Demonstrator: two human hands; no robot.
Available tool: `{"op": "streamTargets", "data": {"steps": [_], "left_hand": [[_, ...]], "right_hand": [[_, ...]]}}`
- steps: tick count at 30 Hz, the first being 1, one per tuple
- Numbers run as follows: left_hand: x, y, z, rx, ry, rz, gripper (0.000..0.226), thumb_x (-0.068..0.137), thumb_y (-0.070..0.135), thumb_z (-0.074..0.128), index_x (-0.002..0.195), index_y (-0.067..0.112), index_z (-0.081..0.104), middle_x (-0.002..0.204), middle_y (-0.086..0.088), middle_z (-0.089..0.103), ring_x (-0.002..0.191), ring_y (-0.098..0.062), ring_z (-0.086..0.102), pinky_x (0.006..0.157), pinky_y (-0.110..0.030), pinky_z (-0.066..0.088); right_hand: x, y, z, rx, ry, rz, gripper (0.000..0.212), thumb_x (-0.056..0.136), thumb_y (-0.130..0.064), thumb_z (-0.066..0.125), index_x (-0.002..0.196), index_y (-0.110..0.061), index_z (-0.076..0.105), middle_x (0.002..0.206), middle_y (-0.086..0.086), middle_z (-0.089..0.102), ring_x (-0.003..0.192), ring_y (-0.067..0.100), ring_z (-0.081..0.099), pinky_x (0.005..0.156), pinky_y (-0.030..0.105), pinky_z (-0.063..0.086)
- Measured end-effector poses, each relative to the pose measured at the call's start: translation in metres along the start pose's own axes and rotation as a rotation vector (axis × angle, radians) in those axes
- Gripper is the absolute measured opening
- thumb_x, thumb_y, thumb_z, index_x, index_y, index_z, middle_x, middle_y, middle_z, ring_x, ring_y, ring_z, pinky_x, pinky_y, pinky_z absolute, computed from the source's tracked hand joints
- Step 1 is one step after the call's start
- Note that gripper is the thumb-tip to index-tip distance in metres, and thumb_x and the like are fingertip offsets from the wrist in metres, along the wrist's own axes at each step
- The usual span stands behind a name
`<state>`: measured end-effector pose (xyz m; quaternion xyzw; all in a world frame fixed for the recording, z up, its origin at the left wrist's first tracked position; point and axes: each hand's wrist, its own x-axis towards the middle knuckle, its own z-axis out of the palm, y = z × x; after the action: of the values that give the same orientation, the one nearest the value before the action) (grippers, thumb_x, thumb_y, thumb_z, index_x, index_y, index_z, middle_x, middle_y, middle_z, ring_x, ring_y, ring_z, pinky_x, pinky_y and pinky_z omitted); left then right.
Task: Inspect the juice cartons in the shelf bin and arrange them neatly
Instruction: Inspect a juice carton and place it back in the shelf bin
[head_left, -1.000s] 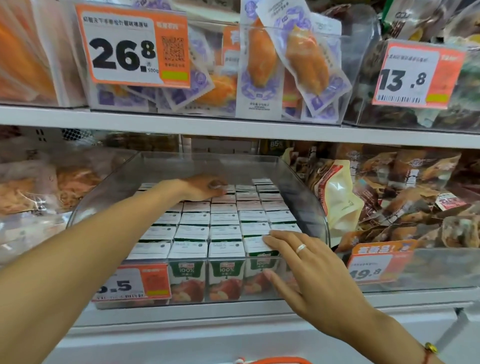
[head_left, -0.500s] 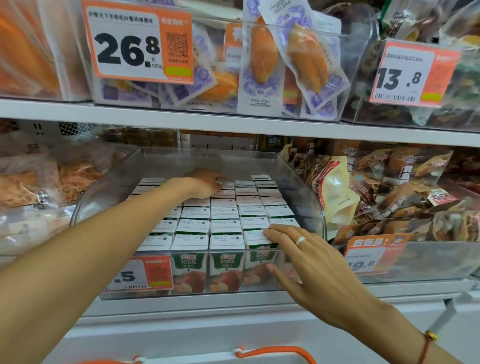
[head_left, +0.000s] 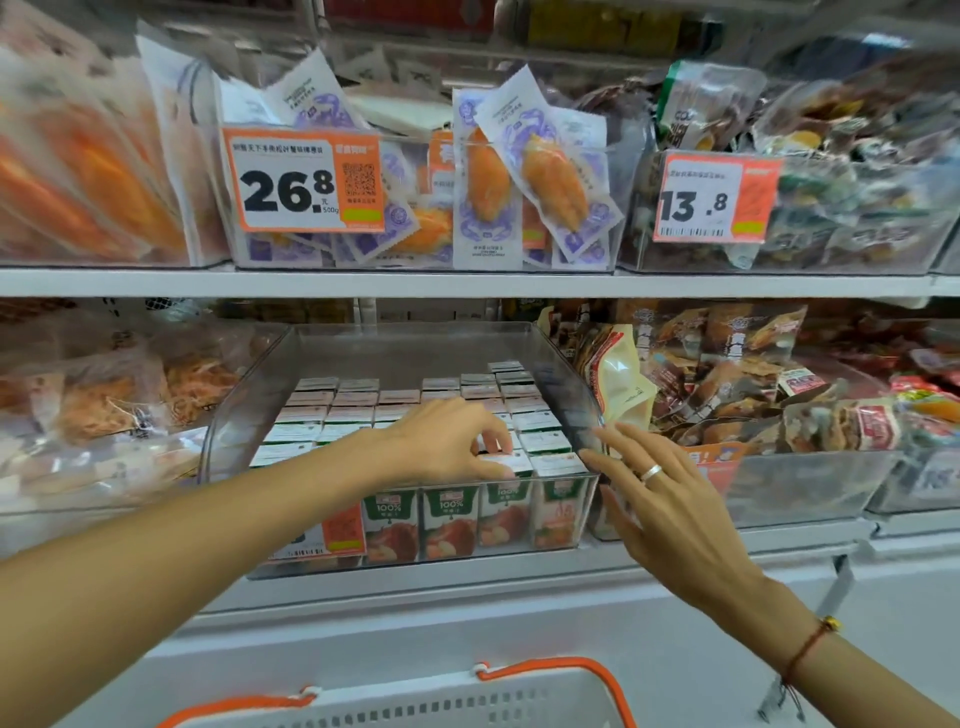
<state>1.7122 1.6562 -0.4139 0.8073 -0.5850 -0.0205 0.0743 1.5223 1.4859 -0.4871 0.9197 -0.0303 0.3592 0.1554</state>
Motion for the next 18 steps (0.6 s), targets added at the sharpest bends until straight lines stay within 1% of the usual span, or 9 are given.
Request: {"op": "streamTargets", "data": {"steps": [2,4,7,9,10,12,13,15,18], "left_hand": [[0.005,0.004,-0.006,0.072,-0.051,0.014,0.044,0.087,0.049,0.066,0.121,0.021,0.064,0.117,0.003,0.067,0.101,-0.017,0.063,0.082,-0.035,0.052],[0.011,0.01,-0.01,0.145,-0.094,0.01,0.046,0.086,0.047,0.069,0.119,0.017,0.061,0.112,0.0,0.066,0.098,-0.02,0.06,0.073,-0.031,0.046],[0.02,0.02,-0.01,0.281,-0.131,-0.023,0.042,0.085,0.044,0.071,0.106,0.009,0.06,0.097,-0.006,0.064,0.086,-0.024,0.056,0.067,-0.032,0.041],[0.025,0.026,-0.008,0.338,-0.143,-0.048,0.035,0.088,0.039,0.069,0.092,0.007,0.054,0.08,-0.004,0.054,0.074,-0.023,0.047,0.062,-0.033,0.039],[0.027,0.028,-0.009,0.353,-0.159,-0.059,0.035,0.089,0.038,0.068,0.089,0.008,0.05,0.077,-0.003,0.05,0.072,-0.022,0.044,0.062,-0.033,0.037],[0.027,0.03,-0.013,0.333,-0.199,-0.078,0.035,0.09,0.043,0.066,0.095,0.01,0.054,0.086,-0.001,0.054,0.078,-0.024,0.048,0.065,-0.033,0.039],[0.026,0.029,-0.016,0.283,-0.21,-0.098,0.04,0.089,0.046,0.065,0.104,0.009,0.058,0.094,-0.001,0.059,0.086,-0.025,0.053,0.069,-0.033,0.041],[0.022,0.024,-0.022,0.129,-0.197,-0.147,0.046,0.09,0.048,0.063,0.117,0.012,0.057,0.114,-0.003,0.062,0.103,-0.025,0.056,0.08,-0.035,0.044],[0.012,0.015,-0.028,-0.103,-0.096,-0.195,0.04,0.091,0.045,0.062,0.118,0.018,0.049,0.125,-0.003,0.055,0.11,-0.023,0.053,0.093,-0.039,0.046]], "right_hand": [[-0.004,0.005,0.003,-0.013,0.001,-0.008,0.056,0.068,-0.006,0.084,0.121,-0.006,0.066,0.135,0.013,0.059,0.123,0.034,0.056,0.1,0.043,0.046],[-0.008,0.007,0.005,-0.02,0.002,-0.02,0.059,0.067,-0.007,0.084,0.122,-0.006,0.065,0.138,0.015,0.056,0.126,0.034,0.053,0.101,0.046,0.046],[-0.01,0.005,0.008,0.011,0.012,-0.006,0.056,0.068,-0.01,0.083,0.122,-0.008,0.065,0.141,0.015,0.053,0.13,0.033,0.044,0.102,0.049,0.043],[-0.01,0.003,0.009,0.018,0.015,-0.002,0.054,0.07,-0.012,0.081,0.121,-0.009,0.065,0.142,0.016,0.052,0.13,0.033,0.043,0.104,0.05,0.042],[-0.01,0.003,0.009,0.013,0.015,-0.002,0.053,0.071,-0.012,0.081,0.121,-0.009,0.066,0.142,0.016,0.052,0.131,0.033,0.043,0.105,0.05,0.041],[-0.011,0.003,0.01,0.006,0.014,-0.005,0.052,0.071,-0.013,0.081,0.121,-0.009,0.066,0.142,0.016,0.052,0.132,0.032,0.042,0.106,0.049,0.038],[-0.011,0.003,0.01,0.007,0.015,-0.004,0.052,0.071,-0.014,0.081,0.121,-0.009,0.066,0.142,0.016,0.052,0.132,0.032,0.041,0.106,0.049,0.037],[-0.011,0.003,0.01,0.019,0.019,0.004,0.051,0.071,-0.014,0.081,0.12,-0.009,0.066,0.142,0.016,0.052,0.133,0.032,0.039,0.106,0.05,0.037],[-0.01,-0.001,0.009,0.041,0.021,0.023,0.047,0.072,-0.014,0.08,0.117,-0.009,0.066,0.141,0.016,0.053,0.132,0.034,0.042,0.106,0.051,0.038]]}}
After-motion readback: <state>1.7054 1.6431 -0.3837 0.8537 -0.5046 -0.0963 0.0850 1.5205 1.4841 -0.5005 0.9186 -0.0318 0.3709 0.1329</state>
